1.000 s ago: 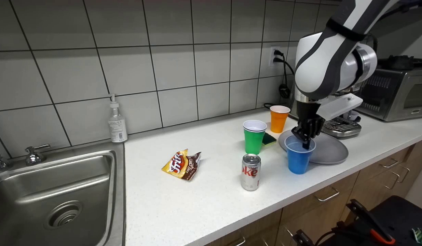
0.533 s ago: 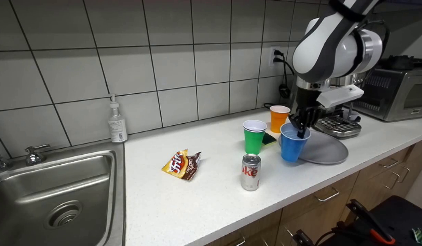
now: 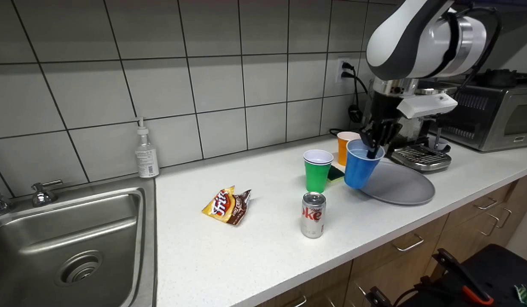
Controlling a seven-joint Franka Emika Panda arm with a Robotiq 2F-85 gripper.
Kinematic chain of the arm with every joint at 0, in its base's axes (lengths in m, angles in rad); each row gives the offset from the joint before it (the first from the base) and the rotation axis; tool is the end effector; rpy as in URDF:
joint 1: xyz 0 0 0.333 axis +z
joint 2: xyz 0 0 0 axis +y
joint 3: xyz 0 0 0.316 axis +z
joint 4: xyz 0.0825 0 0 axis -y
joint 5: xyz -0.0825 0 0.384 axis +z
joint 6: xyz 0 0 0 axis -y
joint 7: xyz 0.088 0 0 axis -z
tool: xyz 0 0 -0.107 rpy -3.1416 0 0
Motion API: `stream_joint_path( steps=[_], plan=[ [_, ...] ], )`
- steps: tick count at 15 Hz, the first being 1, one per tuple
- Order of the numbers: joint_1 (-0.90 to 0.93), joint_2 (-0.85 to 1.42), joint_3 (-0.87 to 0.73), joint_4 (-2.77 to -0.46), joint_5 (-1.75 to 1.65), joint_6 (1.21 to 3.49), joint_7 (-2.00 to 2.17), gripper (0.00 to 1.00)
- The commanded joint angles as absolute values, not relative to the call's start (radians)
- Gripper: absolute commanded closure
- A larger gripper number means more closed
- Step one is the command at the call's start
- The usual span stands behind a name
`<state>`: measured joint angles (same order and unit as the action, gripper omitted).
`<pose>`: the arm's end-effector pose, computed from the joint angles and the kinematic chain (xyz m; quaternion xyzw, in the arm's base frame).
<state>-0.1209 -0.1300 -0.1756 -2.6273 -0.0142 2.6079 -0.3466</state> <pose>0.4181 -0.1260 0.3021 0.9980 0.0310 0.0539 0.0101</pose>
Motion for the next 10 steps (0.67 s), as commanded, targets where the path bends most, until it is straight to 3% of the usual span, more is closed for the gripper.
stream_joint_path(
  steps=[1,10],
  plan=[
    [-0.101,-0.191,-0.182,-2.617,0.051,2.545,-0.397,0.99],
    [-0.073,-0.256,-0.194,-2.589,0.105,2.487,-0.412,0.99]
  ],
)
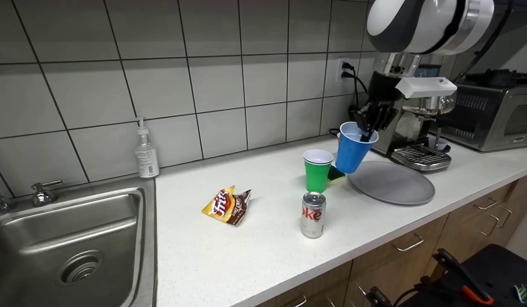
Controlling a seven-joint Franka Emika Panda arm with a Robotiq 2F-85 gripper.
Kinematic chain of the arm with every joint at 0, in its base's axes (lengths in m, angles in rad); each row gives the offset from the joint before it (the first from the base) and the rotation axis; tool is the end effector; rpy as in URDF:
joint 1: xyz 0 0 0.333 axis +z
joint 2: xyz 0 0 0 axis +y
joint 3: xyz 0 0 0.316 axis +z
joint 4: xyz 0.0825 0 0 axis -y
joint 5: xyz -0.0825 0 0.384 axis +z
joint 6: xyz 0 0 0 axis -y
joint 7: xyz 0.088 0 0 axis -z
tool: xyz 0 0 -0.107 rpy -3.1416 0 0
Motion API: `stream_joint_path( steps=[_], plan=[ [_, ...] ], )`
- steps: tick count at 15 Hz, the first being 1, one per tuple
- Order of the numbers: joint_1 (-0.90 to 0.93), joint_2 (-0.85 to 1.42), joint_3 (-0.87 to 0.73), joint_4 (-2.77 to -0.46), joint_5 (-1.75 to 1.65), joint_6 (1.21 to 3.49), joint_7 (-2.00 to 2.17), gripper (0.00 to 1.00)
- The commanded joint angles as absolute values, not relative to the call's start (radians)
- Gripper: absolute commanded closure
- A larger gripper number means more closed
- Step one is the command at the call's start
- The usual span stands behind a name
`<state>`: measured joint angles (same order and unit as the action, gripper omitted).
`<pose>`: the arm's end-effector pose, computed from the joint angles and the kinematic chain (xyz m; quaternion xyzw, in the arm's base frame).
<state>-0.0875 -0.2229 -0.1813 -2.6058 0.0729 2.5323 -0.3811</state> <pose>0.4221 -0.1155 0.3432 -0.9961 -0.0284 -0.0821 0.0177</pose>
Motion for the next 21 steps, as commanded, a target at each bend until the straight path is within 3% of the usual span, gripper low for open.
stream_joint_path(
  steps=[1,21],
  plan=[
    [-0.071,-0.256,-0.194,-2.585,0.108,2.488,-0.409,0.99],
    [-0.042,-0.134,-0.167,-2.438,0.127,2.511,-0.359,0.99]
  ],
)
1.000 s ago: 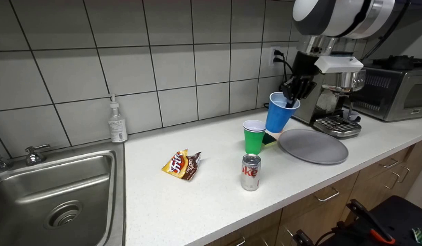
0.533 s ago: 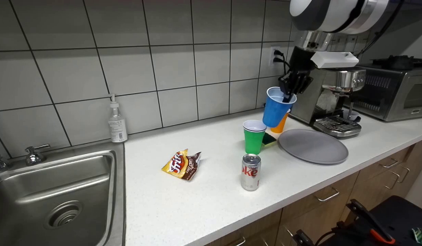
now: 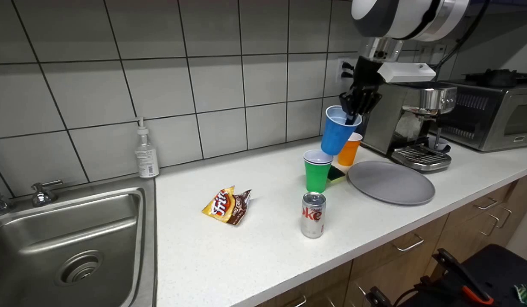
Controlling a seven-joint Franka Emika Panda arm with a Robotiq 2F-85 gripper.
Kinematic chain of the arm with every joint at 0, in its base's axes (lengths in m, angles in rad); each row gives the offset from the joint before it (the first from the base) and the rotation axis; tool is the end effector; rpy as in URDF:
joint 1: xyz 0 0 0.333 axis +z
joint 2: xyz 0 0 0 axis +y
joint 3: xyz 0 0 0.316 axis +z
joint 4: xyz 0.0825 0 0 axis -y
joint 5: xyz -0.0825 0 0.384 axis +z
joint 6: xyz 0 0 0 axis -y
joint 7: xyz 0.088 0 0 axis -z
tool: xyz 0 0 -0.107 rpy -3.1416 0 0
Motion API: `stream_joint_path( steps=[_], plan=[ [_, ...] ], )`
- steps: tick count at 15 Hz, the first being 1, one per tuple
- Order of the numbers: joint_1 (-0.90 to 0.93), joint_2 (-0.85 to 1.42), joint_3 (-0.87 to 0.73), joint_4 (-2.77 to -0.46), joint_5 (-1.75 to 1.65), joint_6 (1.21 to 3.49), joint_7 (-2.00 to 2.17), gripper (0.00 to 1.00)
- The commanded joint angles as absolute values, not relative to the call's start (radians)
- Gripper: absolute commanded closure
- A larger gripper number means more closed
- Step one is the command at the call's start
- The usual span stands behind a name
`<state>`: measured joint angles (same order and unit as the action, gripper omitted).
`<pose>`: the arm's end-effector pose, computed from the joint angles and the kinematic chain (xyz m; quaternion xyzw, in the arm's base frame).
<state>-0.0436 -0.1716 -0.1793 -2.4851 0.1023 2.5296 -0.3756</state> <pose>0.4630 -0.1060 0.3725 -0.9925 -0.0370 -0.1154 0.0156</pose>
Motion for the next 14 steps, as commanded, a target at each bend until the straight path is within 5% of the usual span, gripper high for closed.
stream_joint_path(
  steps=[1,14],
  plan=[
    [-0.041,-0.125,-0.166,-2.431,0.132,2.512,-0.358,0.99],
    [-0.052,0.021,-0.123,-2.326,0.136,2.526,-0.302,0.99]
  ],
)
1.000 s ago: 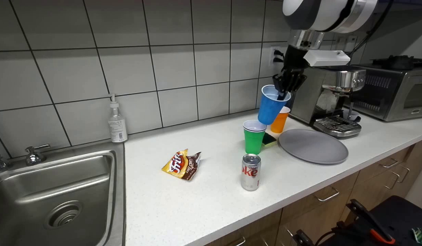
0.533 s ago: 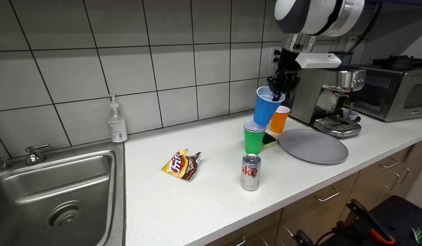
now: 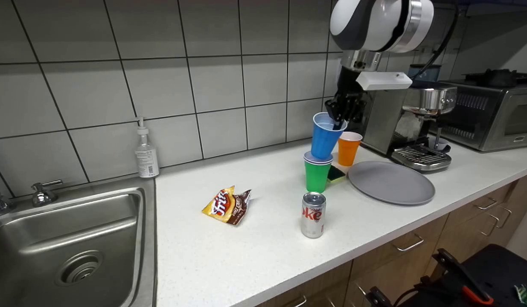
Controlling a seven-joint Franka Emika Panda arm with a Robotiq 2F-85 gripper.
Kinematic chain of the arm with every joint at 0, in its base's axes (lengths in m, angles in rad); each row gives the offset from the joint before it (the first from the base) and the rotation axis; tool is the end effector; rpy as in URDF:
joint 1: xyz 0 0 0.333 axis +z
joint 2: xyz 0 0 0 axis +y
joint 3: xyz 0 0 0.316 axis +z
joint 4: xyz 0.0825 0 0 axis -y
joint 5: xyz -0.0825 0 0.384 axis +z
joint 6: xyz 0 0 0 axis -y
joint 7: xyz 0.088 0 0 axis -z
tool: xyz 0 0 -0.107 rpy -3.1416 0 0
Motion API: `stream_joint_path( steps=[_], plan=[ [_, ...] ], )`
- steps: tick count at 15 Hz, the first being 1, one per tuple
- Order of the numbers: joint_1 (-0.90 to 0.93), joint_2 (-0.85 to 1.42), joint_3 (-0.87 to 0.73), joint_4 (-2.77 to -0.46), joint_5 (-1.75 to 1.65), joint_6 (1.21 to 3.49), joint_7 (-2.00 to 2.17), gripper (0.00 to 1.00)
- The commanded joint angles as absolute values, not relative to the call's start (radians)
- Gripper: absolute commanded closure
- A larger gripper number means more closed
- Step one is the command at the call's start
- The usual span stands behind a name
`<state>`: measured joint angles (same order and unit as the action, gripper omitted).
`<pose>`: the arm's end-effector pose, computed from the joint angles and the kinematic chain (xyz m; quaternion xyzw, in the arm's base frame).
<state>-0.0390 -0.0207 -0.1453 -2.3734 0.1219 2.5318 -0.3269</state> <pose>0.5032 -0.0952 0.3488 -0.9949 -0.0242 -0.0965 0.0168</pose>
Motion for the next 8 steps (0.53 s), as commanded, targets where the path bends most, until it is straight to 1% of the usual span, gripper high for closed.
stream_joint_path(
  steps=[1,8],
  plan=[
    [-0.053,0.032,-0.120,-2.319,0.134,2.526,-0.298,0.99],
    [-0.061,0.103,-0.106,-2.285,0.127,2.521,-0.276,0.99]
  ],
)
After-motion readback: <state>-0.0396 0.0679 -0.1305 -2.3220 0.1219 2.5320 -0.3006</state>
